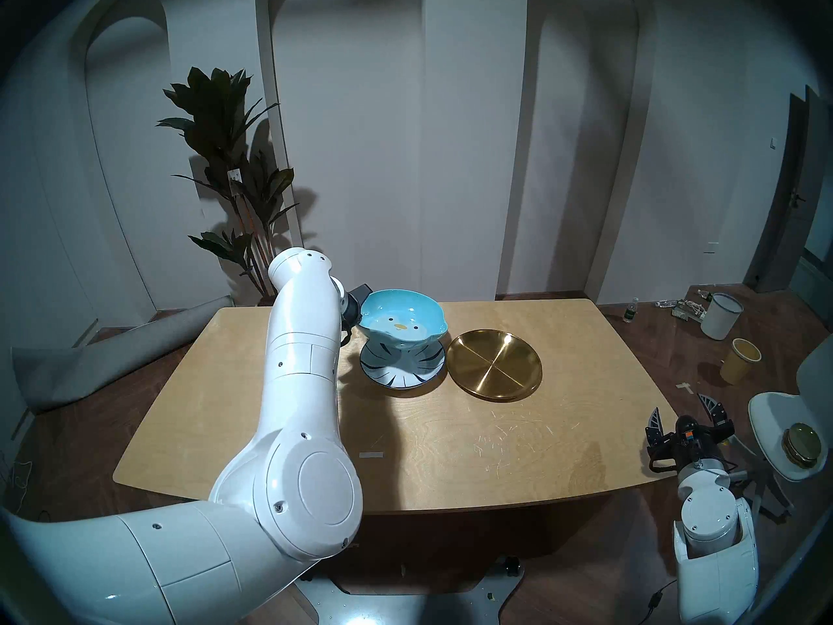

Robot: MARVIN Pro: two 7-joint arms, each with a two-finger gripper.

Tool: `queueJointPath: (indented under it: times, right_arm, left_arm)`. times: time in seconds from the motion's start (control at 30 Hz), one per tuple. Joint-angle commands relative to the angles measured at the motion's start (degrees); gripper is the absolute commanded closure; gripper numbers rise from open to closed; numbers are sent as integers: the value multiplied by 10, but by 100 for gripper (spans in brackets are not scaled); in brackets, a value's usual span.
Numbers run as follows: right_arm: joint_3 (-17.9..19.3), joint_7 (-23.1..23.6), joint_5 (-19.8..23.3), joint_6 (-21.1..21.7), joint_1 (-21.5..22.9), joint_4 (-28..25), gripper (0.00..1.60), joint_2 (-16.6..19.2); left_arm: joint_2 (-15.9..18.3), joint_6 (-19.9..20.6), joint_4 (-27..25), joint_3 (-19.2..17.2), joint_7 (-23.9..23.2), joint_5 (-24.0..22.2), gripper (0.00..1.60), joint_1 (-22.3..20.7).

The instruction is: Stack the plates into one stack

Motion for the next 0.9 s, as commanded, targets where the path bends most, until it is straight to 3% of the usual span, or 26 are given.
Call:
queueJointPath:
  times: [0.0,0.87]
  right_arm:
    - [2,1,0,-1,4,-3,0,4]
    - [2,1,-15,-2,11,13,0,4]
  left_arm:
    - [0,-1,0,28,-6,-20,160,-3]
    - [0,-1,29,118,-19,-92,160,32]
